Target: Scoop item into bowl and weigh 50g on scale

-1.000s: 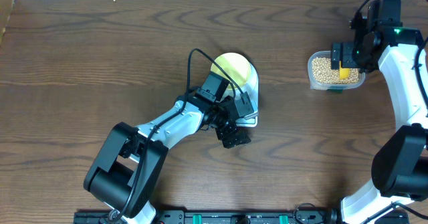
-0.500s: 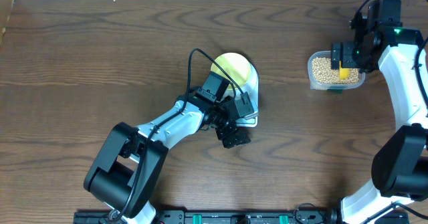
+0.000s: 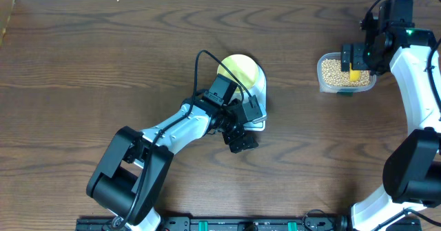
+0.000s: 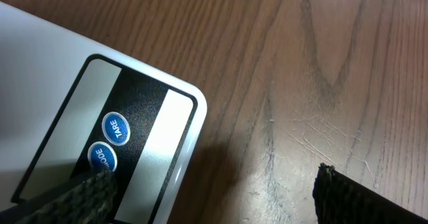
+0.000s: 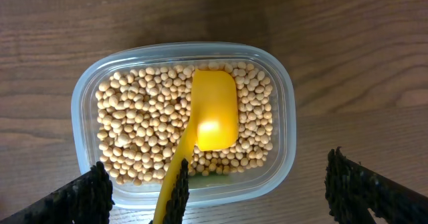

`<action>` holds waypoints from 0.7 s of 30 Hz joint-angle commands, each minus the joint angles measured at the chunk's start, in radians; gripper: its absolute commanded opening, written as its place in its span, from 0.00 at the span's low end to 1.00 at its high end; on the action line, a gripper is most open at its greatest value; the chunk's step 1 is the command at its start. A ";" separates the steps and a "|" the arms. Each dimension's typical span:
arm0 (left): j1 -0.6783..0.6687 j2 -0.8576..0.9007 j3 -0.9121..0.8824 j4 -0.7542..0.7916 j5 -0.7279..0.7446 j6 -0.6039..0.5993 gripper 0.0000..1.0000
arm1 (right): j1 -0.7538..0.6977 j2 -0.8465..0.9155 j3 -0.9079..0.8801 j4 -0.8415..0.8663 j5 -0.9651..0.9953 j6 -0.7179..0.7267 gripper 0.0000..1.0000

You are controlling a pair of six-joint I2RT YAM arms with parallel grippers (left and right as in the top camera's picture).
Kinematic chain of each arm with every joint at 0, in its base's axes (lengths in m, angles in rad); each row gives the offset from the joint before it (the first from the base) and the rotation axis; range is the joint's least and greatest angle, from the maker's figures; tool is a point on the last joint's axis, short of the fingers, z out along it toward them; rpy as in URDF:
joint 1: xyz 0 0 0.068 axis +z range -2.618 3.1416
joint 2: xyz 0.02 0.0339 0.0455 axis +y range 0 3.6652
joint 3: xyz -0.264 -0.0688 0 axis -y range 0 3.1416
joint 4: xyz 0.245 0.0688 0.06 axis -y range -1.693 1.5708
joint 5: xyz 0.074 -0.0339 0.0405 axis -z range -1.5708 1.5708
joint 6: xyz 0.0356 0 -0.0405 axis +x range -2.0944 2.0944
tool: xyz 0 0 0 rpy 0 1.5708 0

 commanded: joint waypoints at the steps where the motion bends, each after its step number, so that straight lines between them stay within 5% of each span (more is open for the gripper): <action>1: 0.024 0.075 -0.045 -0.040 -0.229 -0.043 0.98 | -0.007 0.002 -0.003 0.000 0.008 0.005 0.99; 21: 0.026 -0.063 -0.029 -0.020 -0.193 -0.043 0.98 | -0.007 0.002 -0.003 0.001 0.008 0.005 0.99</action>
